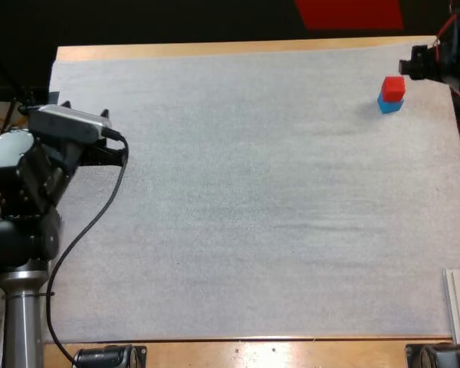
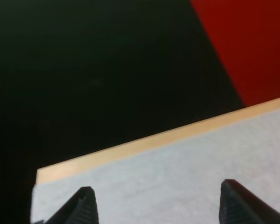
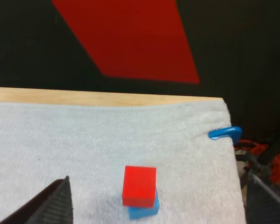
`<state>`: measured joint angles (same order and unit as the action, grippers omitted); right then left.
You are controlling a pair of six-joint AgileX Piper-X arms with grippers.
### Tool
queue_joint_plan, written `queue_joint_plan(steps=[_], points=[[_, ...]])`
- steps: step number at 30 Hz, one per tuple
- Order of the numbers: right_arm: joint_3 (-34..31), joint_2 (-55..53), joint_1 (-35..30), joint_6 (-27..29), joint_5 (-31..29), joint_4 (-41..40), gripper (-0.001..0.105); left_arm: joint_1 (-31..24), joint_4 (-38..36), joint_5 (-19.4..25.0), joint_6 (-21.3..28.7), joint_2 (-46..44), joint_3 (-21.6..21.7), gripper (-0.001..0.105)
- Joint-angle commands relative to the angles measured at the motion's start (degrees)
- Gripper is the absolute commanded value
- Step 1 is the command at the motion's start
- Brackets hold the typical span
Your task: Stack red cube on blue cube
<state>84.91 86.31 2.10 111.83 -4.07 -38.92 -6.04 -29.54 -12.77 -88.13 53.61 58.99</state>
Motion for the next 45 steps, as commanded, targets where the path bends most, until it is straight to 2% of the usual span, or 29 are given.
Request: queue_joint_plan(steps=[1,7,13,20,23,26,31,35,40,45], points=[[-2.1,-2.9,-0.7,0.7,0.0,1.1,0.073,-0.2,0.1,-0.3,0.1,-0.6,1.0,0.056],[-10.5,-11.6,-5.0,0.7,0.0,2.4,0.073,-0.2,-1.0,-2.2,0.1,-2.6,1.2,0.056],[-16.0,-20.4,-9.7,0.7,0.5,2.4,0.073,-0.2,-4.1,-2.5,0.1,-6.3,1.2,0.056],[-21.7,-30.8,-9.8,0.9,2.7,2.2,0.073,-0.2,-7.9,-3.8,0.1,-11.8,0.5,0.056],[-24.2,-35.6,-9.8,0.4,3.3,2.3,0.073,-0.2,-8.3,-6.3,-0.4,-15.9,-2.0,0.056],[-27.1,-40.0,-9.8,-0.8,3.4,2.3,0.073,-0.2,-9.1,-6.4,-2.1,-20.7,-5.3,0.056],[-33.5,-48.0,-9.8,-3.7,8.0,-1.1,0.073,-0.2,-10.0,-6.4,-3.3,-30.0,-10.1,0.056],[-38.1,-54.0,-9.8,-3.7,8.0,-3.2,0.073,1.0,-12.3,-6.4,-3.3,-35.8,-11.8,0.056],[-43.7,-63.3,-9.8,-3.7,8.0,-7.7,0.073,1.2,-18.7,-6.4,-3.1,-42.9,-13.5,0.056],[-47.3,-71.0,-9.8,-4.0,8.2,-10.9,0.073,1.2,-22.7,-6.4,-3.1,-47.5,-14.5,0.056]])
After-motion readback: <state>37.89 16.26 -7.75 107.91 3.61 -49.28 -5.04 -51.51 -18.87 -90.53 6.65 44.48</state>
